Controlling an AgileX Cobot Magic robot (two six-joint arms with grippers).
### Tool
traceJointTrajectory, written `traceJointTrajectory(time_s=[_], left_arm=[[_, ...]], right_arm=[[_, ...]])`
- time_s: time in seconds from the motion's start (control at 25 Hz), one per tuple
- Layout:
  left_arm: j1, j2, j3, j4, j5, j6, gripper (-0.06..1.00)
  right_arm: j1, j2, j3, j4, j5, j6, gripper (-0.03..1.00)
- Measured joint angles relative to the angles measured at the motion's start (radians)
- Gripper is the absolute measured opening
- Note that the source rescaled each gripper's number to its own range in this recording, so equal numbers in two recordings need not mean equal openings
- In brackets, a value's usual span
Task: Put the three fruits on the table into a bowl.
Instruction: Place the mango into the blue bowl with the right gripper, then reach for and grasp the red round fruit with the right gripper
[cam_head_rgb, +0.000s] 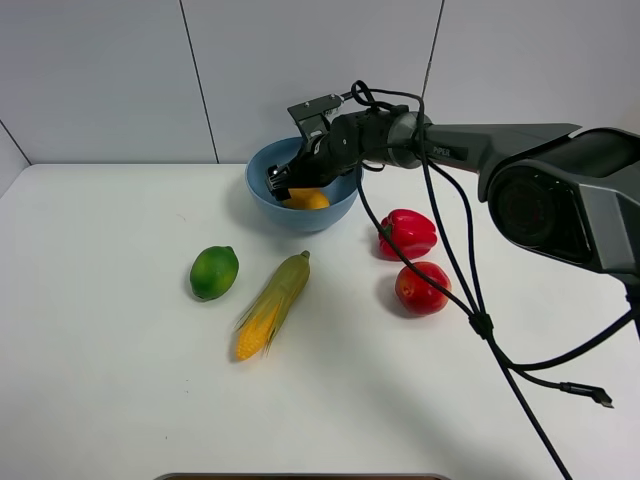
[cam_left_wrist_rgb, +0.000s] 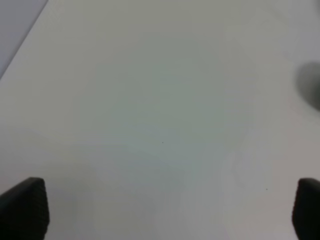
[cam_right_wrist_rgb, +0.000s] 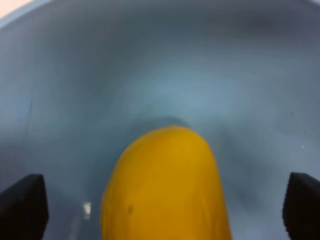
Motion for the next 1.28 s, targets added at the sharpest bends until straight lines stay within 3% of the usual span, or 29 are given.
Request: traceJointTrajectory(time_s=[0.28, 0.8, 1.0, 1.28], left_arm=[[0.000, 0.000, 0.000, 0.000, 0.000, 0.000, 1.00], [0.000, 0.000, 0.000, 0.000, -0.001, 0.000, 1.00], [0.000, 0.000, 0.000, 0.000, -0.001, 0.000, 1.00], [0.000, 0.000, 0.000, 0.000, -0.001, 0.000, 1.00]], right_arm=[[0.000, -0.002, 0.000, 0.000, 0.007, 0.000, 0.99], [0.000, -0.198, 0.000, -0.045, 0.161, -0.001, 1.00], [0.001, -0.318, -0.002, -0.066, 0.297, 0.006, 1.00], [0.001, -0.483, -0.002, -0.151, 0.568, 0.089, 1.00]])
